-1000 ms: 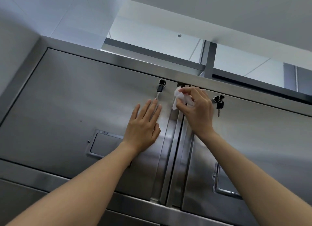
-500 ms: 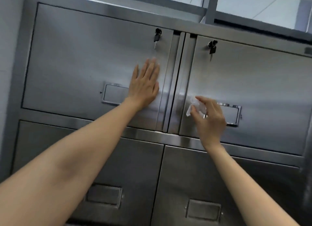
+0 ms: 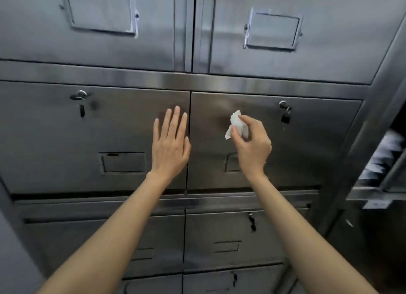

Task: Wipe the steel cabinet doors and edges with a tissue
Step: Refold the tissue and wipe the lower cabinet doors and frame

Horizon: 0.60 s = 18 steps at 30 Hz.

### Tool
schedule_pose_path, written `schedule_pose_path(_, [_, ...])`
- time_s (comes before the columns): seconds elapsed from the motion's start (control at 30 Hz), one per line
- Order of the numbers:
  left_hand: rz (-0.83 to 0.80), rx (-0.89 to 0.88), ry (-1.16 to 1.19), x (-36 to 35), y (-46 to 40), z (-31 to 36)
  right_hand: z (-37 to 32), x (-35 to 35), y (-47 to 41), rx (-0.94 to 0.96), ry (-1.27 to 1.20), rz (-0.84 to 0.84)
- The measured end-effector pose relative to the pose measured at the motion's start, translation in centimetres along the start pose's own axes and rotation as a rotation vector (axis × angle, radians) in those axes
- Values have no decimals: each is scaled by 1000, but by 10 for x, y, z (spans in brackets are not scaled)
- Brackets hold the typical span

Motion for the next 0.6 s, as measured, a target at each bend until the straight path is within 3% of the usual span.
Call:
schedule_pose_path(0.43, [-223,79,9,-103,132,7,92,-19,143,-212,138,-221])
schedule_pose_path(0.6, [-200,17,-87,-128,154,-18,107,-46,181,-227,150,-271])
Point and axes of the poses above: each hand's wrist, its own y-axis away from the middle knuckle, its own x-axis out of the back of the hand, z = x × y, the point moved 6 cm from there along -y, towards the middle knuckle, and after that the axes turned 5 degrees about -z, right-handed, at the moved point
